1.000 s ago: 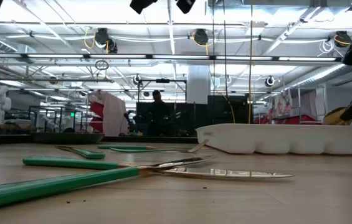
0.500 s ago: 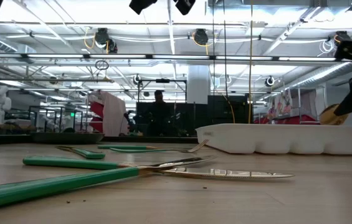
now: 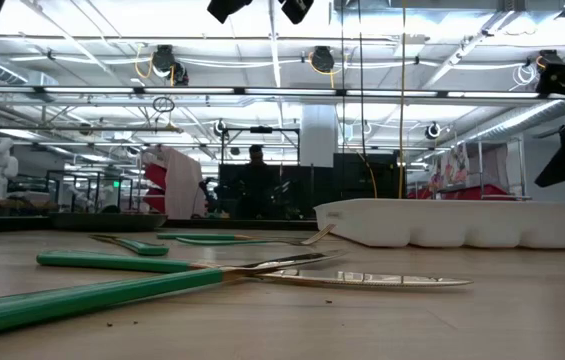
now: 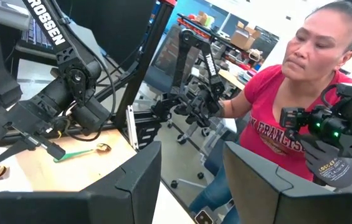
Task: Sort silverware
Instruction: Put the green spoon on the silverware tray, then put the green fork into the silverware tray
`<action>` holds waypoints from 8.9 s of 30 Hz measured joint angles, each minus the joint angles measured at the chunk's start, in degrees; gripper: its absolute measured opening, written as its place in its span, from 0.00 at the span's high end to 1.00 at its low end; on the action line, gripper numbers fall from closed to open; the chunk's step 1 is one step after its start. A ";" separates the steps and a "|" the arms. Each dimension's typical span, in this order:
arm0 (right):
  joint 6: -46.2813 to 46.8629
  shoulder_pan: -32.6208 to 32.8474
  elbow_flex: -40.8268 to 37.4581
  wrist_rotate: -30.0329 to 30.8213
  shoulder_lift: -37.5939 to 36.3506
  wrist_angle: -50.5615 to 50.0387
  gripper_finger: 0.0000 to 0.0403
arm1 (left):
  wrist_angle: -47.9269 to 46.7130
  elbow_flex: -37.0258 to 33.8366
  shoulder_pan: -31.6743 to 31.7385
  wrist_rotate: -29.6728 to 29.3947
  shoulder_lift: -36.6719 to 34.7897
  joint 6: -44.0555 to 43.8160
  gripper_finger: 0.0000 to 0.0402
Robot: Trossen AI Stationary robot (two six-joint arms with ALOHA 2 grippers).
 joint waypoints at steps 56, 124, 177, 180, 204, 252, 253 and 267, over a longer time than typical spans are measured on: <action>29.87 7.89 28.00 -57.83 27.36 9.88 0.50 | -0.24 0.04 -19.27 -11.40 -1.97 -10.47 0.56; 12.03 -23.04 12.00 -15.51 -18.01 -10.50 1.00 | -7.93 0.04 -11.65 -16.04 -2.03 -2.66 0.56; -22.81 -54.38 11.56 -31.39 11.99 8.49 0.79 | -11.13 0.04 -11.63 -20.72 -2.03 0.45 0.56; -24.42 -54.27 11.62 -31.13 11.98 8.61 0.67 | -11.10 0.04 -11.65 -20.52 -2.03 0.22 0.56; -46.56 -39.19 45.84 -12.33 11.50 1.15 0.47 | -42.09 -0.48 -9.31 -35.97 -15.10 8.27 0.56; -21.81 3.97 54.73 -1.77 -3.10 -7.96 0.47 | 8.22 -53.55 -30.56 -87.87 2.26 -44.67 0.69; -21.26 4.44 54.73 -1.75 -3.10 -7.93 0.47 | 8.03 -53.53 -30.71 -87.78 2.43 -44.66 0.75; -21.18 6.56 54.71 1.20 -3.10 -7.62 0.47 | -0.46 -45.64 -31.41 -80.28 -2.59 -44.89 0.99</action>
